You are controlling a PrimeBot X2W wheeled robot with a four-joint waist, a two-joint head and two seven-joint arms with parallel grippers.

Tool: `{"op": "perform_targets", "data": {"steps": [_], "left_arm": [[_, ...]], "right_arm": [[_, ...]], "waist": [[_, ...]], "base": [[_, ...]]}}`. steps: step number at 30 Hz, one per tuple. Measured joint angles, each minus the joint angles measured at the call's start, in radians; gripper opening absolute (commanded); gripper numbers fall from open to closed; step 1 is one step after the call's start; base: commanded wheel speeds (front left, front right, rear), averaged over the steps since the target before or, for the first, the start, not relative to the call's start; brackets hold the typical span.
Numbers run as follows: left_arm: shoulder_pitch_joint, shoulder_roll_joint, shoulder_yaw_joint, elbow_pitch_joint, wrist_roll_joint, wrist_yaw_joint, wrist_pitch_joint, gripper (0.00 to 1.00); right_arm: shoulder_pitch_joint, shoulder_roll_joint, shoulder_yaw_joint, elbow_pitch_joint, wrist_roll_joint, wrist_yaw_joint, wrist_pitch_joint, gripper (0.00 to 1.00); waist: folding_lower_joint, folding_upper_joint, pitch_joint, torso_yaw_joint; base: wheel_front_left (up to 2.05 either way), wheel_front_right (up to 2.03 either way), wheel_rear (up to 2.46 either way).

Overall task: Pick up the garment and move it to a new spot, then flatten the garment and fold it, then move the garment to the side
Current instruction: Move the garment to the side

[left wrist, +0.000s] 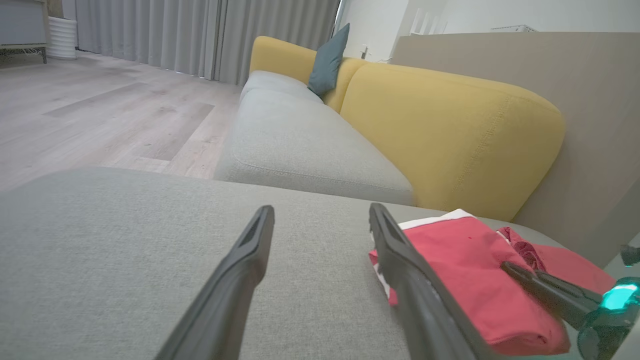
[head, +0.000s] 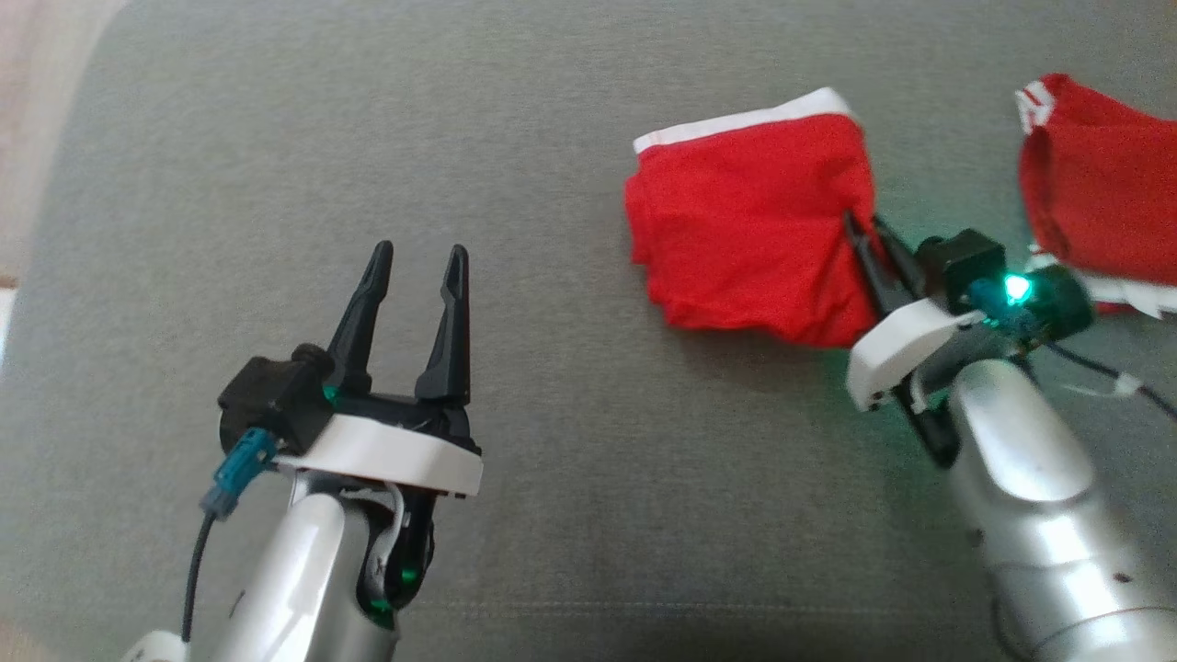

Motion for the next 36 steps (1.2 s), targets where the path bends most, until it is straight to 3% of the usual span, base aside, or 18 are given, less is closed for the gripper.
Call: {"op": "perform_targets", "data": {"steps": [5, 13, 18, 25, 36], "left_arm": [[-0.003, 0.000, 0.006, -0.003, 0.008, 0.000, 0.000, 1.00], [-0.059, 0.000, 0.006, -0.007, 0.027, -0.015, 0.000, 1.00], [-0.085, 0.000, 0.007, -0.006, 0.036, -0.027, 0.000, 1.00], [-0.105, 0.000, 0.009, -0.004, 0.042, -0.036, 0.000, 1.00], [-0.105, 0.000, 0.010, -0.004, 0.056, -0.044, 0.000, 1.00]], "right_arm": [[-0.007, -0.099, 0.068, -0.078, -0.014, 0.000, 0.041, 0.00], [-0.072, -0.397, 0.175, -0.193, 0.069, 0.000, 0.126, 0.00], [-0.101, -0.526, 0.177, -0.209, 0.098, 0.000, 0.163, 0.00], [-0.105, -0.567, 0.121, -0.199, 0.102, 0.000, 0.228, 0.00], [-0.090, -0.541, -0.024, -0.205, 0.061, 0.000, 0.255, 0.00]], "waist": [[0.0000, 0.0000, 0.004, -0.047], [0.0000, 0.0000, 0.061, -0.124], [0.0001, 0.0000, 0.106, -0.151], [0.0001, 0.0000, 0.143, -0.167], [0.0000, 0.0000, 0.169, -0.168]], "base": [[0.00, 0.00, 0.00], [0.00, 0.00, 0.00], [0.00, 0.00, 0.00], [0.00, 0.00, 0.00], [0.00, 0.00, 0.00]]}}
